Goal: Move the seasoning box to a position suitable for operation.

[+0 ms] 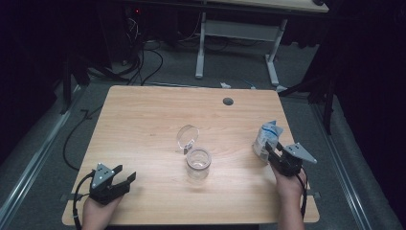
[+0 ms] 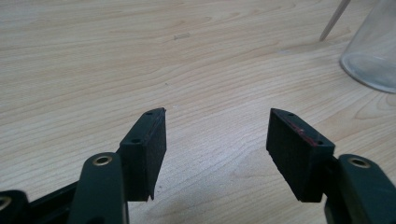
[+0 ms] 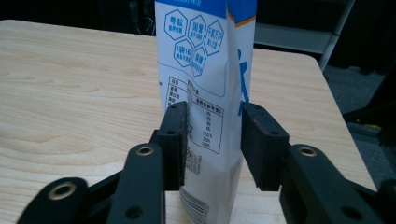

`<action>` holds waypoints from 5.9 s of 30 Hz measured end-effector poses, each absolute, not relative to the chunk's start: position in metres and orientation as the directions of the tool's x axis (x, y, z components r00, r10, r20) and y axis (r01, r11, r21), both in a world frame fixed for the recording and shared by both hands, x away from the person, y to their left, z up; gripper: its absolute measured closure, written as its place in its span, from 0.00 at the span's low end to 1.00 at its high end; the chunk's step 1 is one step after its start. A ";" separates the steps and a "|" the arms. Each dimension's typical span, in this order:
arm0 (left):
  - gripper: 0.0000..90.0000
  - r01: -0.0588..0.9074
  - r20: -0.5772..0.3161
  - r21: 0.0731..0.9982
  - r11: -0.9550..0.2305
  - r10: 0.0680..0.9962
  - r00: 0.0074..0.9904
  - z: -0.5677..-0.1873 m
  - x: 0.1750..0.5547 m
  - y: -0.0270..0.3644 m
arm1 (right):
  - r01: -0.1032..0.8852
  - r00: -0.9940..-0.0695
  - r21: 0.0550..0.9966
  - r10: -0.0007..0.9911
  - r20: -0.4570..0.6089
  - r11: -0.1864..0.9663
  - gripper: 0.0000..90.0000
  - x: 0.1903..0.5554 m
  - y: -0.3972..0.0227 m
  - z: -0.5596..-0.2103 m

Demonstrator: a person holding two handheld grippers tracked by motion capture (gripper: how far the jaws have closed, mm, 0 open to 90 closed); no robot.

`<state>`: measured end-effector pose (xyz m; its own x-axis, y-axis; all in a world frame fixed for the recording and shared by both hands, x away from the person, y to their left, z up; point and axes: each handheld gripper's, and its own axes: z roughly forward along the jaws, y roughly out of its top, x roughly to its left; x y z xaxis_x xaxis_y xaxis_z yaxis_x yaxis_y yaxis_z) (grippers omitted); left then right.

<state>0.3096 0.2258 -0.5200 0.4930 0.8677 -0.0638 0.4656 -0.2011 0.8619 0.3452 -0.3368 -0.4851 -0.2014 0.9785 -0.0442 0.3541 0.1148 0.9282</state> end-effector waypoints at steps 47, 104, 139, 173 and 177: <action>0.47 0.400 -0.097 0.906 -0.141 0.850 0.518 -0.515 0.300 0.227 | 0.381 -0.247 0.910 0.966 -0.072 0.165 0.98 0.341 -0.335 -0.480; 0.46 0.358 -0.151 0.921 -0.154 0.707 0.691 -0.516 0.320 0.182 | 0.623 -0.469 0.686 0.881 -0.058 0.377 1.00 0.329 -0.280 -0.415; 0.46 0.356 -0.145 0.919 -0.169 0.695 0.705 -0.518 0.318 0.178 | 0.759 -0.567 0.365 0.823 -0.037 0.540 1.00 0.341 -0.264 -0.386; 0.42 0.271 -0.060 0.926 -0.264 0.605 0.794 -0.516 0.305 0.134 | 0.767 -0.614 0.213 0.789 -0.033 0.605 1.00 0.338 -0.241 -0.369; 0.42 0.258 -0.058 0.920 -0.295 0.548 0.835 -0.517 0.301 0.105 | 0.759 -0.624 0.209 0.781 -0.038 0.617 1.00 0.337 -0.239 -0.370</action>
<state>0.3006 0.1051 -0.5171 0.8345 0.5479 -0.0583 0.2580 -0.2951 0.9200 0.3372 -0.2393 -0.3699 -0.6240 0.7805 -0.0377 0.7588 0.6167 0.2094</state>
